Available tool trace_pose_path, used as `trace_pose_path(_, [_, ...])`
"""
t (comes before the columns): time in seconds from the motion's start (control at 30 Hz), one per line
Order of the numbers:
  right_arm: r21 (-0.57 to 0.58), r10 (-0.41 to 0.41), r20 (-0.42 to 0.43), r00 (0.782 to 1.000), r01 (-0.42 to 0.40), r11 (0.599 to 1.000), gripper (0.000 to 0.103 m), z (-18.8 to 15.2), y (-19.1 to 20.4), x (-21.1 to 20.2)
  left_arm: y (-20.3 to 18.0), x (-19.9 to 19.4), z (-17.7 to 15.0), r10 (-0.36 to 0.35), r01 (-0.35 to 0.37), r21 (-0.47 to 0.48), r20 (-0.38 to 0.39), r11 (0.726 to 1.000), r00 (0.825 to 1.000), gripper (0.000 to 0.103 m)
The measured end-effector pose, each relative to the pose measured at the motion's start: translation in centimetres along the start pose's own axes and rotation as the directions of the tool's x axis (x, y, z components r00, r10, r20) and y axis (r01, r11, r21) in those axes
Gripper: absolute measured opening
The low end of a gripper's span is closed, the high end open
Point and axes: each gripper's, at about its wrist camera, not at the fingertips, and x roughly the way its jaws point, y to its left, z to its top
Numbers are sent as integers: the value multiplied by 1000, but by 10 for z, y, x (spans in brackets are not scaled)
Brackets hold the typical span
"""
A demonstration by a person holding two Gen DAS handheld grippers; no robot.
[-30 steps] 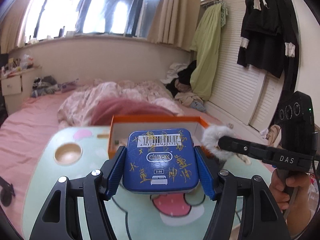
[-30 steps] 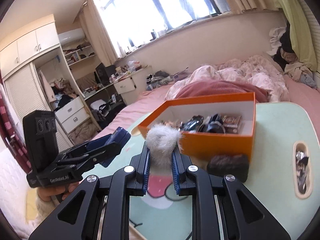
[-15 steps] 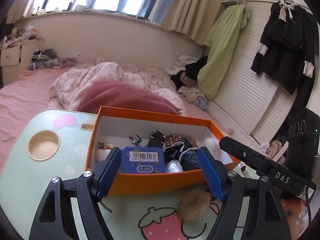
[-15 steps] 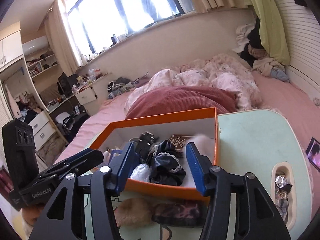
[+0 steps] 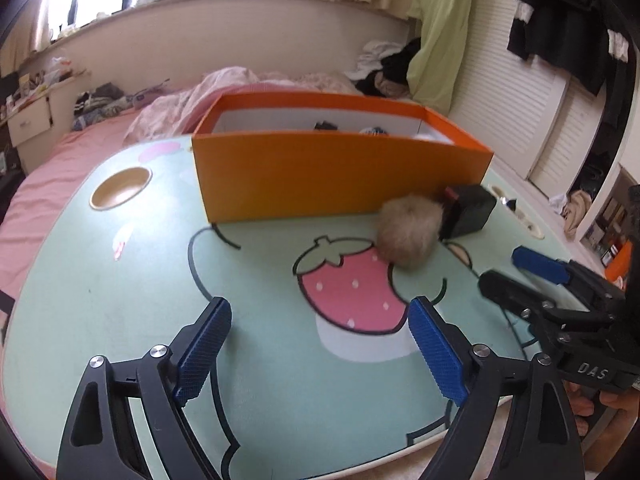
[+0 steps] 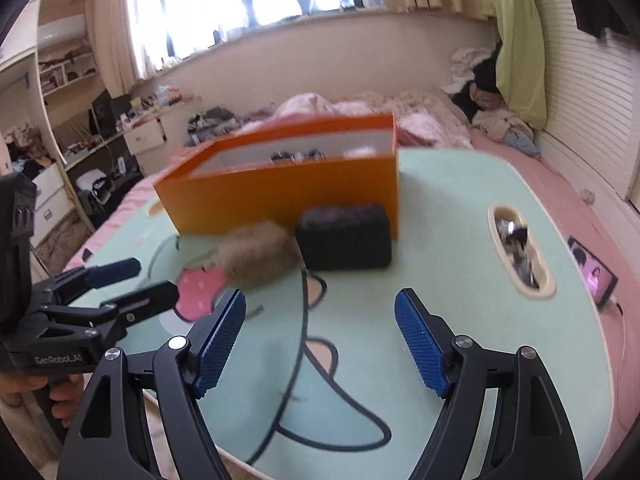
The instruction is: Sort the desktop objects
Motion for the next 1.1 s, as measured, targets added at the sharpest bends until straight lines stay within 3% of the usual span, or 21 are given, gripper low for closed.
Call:
trace_pose_path(0.07, [-6, -48, -16, 999, 48, 999, 83, 0, 1, 7, -1, 2, -2, 43, -43, 9, -8, 999, 999, 102])
trace_pose_path(0.17, [-11, -44, -18, 999, 44, 999, 89, 0, -1, 13, -5, 5, -4, 93, -93, 38, -3, 995, 996, 103])
trace_pose_path(0.27, [-36, -43, -32, 999, 42, 998, 102, 1, 2, 21, -6, 5, -5, 85, -85, 36, -1, 996, 996, 103])
trace_pose_path(1.1, [-60, -58, -33, 998, 56, 997, 102, -2, 5, 13, -5, 5, -5, 87, -87, 32, -2, 996, 996, 103])
